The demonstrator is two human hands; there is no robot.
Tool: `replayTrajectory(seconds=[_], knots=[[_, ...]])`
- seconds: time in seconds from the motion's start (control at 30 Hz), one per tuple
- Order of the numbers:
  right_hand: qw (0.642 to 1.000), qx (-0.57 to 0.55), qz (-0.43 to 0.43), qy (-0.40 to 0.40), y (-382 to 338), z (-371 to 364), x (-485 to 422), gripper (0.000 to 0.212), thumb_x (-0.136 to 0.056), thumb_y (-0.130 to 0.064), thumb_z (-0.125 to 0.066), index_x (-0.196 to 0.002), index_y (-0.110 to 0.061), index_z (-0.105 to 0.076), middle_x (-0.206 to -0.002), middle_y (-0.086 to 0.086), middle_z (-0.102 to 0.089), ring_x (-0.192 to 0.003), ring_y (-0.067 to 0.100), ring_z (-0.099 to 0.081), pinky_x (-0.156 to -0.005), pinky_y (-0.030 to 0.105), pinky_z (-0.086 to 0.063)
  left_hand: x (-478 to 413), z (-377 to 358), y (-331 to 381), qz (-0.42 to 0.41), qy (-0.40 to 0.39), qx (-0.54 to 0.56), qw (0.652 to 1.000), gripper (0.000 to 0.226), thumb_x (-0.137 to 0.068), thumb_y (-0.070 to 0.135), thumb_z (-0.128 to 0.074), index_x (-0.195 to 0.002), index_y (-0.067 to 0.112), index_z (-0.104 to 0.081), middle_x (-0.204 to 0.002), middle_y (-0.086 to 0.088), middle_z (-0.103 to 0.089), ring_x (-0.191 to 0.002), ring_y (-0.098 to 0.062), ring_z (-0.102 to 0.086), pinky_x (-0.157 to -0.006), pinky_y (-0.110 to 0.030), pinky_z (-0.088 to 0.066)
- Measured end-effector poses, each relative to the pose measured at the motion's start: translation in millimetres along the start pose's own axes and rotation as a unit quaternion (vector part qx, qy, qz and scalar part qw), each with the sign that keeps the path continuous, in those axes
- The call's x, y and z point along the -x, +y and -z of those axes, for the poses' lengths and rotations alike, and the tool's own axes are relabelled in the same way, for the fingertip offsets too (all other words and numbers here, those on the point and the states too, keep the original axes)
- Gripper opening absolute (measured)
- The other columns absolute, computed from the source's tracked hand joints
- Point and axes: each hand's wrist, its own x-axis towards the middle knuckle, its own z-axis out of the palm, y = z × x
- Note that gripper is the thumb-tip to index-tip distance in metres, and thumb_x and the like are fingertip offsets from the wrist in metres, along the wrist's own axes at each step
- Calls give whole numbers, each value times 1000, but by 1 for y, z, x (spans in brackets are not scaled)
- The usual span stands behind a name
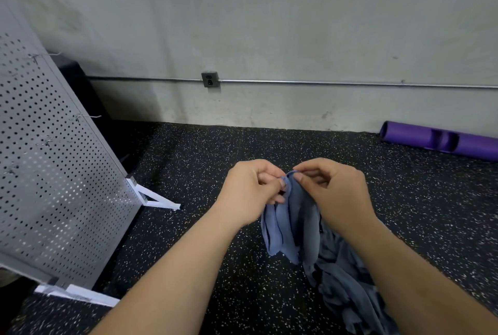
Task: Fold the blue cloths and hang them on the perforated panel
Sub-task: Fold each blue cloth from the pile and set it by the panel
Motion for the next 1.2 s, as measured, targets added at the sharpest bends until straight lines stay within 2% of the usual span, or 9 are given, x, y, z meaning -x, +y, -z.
replayTrajectory(seconds=[0.1, 0.2, 0.3, 0.43, 0.63, 0.83, 0.93, 1.1, 1.2], knots=[[1000, -18, -8, -6, -1, -1, 0, 15, -92, -17, -83, -97, -31, -82, -86, -18, -79, -83, 3, -74, -80, 20, -60, 0, -2, 2, -44, 17, -42, 998, 9, -94, 7, -80, -91, 16, -80, -79, -2, -77, -64, -14, -70, -65, -30, -58], [998, -51, -23, -14, -2, -1, 0, 15, -93, -17, -82, -97, -31, -82, -88, -17, -80, -86, 4, -75, -81, 23, -61, -1, -2, 0, -97, 64, -93, 989, 13, -87, 15, -88, -86, 26, -82, -87, 6, -71, -72, -4, -63, -72, -20, -51], [996, -74, -20, -36, -3, 0, 0, 17, -95, -16, -80, -99, -32, -83, -91, -14, -81, -89, 7, -76, -83, 27, -61, -4, 0, -3, -120, 68, -89, 987, 12, -86, 17, -88, -88, 28, -82, -99, 10, -76, -89, -11, -71, -87, -29, -56], [994, -92, -14, -49, -5, 2, 2, 19, -96, -14, -79, -103, -30, -83, -94, -12, -81, -90, 9, -77, -83, 28, -62, -1, 0, 0, -79, 47, -41, 995, 10, -89, 15, -86, -91, 24, -82, -85, 4, -79, -83, -20, -75, -82, -41, -63], [994, -100, -6, -53, -10, 7, 4, 20, -95, -17, -80, -110, -28, -75, -96, -14, -82, -94, 8, -77, -84, 25, -61, -1, 2, 5, -101, 55, -12, 993, 11, -86, 9, -88, -89, 18, -81, -85, 3, -80, -79, -12, -74, -77, -27, -59], [994, -89, -19, -52, -8, 5, 2, 15, -93, -19, -82, -103, -31, -83, -94, -11, -81, -91, 10, -77, -85, 32, -63, 2, -1, 7, -136, 50, -35, 989, 17, -86, 6, -88, -90, 20, -80, -82, 2, -77, -76, -8, -69, -76, -21, -56], [997, -72, -10, -36, -8, 5, 1, 17, -97, -16, -78, -99, -32, -82, -92, -13, -80, -88, 9, -75, -83, 27, -61, 2, -1, 5, -157, 43, -47, 986, 20, -86, 7, -88, -93, 21, -75, -84, 5, -76, -78, -10, -70, -78, -24, -57], [998, -53, 5, 32, -10, 7, 0, 20, -97, -11, -76, -97, -30, -80, -88, -16, -77, -82, 5, -71, -77, 18, -57, 1, 5, -11, -186, 28, -258, 948, 35, -83, 18, -88, -89, 35, -58, -93, 14, -58, -85, -9, -61, -77, -33, -54], [994, -82, 5, 79, -13, 13, -2, 15, -97, -12, -75, -98, -26, -80, -88, -12, -77, -79, 7, -71, -75, 18, -57, 3, 4, -19, -185, 0, -312, 932, 36, -85, 24, -85, -89, 34, -52, -97, 16, -52, -88, -8, -56, -78, -42, -53]])
